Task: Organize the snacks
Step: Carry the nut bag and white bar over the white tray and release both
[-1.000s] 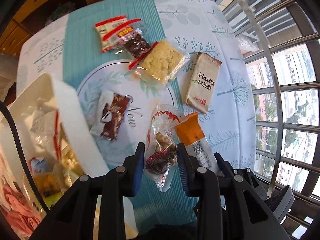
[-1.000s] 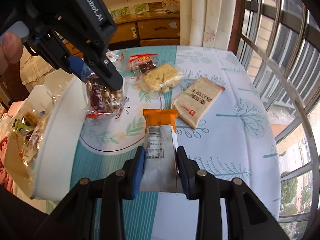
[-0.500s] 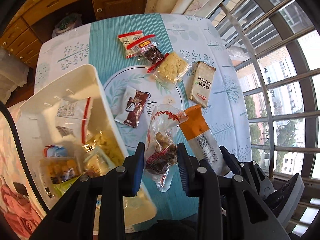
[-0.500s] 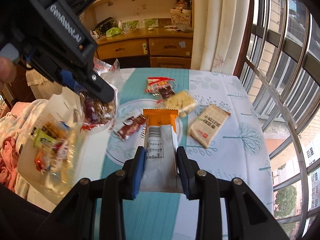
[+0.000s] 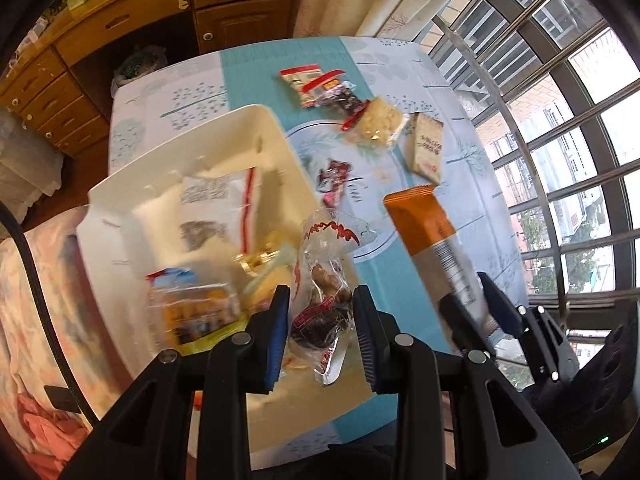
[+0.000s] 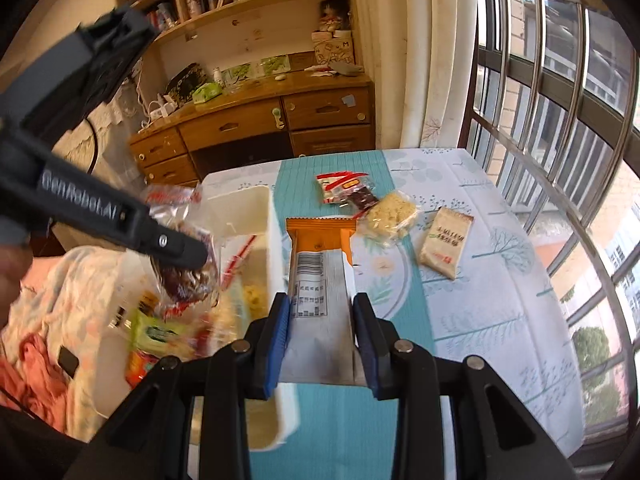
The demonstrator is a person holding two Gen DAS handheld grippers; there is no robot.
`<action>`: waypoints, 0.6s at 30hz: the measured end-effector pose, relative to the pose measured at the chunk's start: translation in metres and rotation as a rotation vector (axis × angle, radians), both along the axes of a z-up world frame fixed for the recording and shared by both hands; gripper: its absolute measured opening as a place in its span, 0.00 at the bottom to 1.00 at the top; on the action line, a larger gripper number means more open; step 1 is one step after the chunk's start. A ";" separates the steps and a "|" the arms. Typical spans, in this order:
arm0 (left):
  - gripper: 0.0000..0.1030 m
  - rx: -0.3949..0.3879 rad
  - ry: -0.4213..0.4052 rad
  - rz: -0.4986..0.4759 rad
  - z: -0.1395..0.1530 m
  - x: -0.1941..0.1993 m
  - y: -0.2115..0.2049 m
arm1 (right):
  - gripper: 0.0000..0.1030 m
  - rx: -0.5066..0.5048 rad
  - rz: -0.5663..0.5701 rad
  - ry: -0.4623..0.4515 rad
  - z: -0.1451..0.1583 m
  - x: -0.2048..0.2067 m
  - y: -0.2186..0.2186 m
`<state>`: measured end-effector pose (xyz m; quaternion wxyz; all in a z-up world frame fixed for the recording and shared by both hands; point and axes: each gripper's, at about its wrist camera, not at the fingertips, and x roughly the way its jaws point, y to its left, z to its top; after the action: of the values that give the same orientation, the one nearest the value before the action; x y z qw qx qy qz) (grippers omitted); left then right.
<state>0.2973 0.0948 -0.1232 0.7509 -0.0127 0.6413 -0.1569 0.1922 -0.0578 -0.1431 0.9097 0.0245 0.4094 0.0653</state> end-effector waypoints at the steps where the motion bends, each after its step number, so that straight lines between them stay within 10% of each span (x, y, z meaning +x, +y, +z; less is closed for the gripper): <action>1: 0.29 0.003 -0.006 -0.002 0.000 -0.002 0.007 | 0.32 0.006 -0.005 -0.004 0.001 -0.002 0.005; 18: 0.30 -0.016 -0.050 0.066 -0.013 -0.018 0.099 | 0.32 0.046 0.022 -0.002 0.000 -0.013 0.089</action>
<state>0.2790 0.1939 -0.1363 0.7715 -0.0358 0.6202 -0.1373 0.1794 0.0311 -0.1431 0.9086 0.0409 0.4070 0.0849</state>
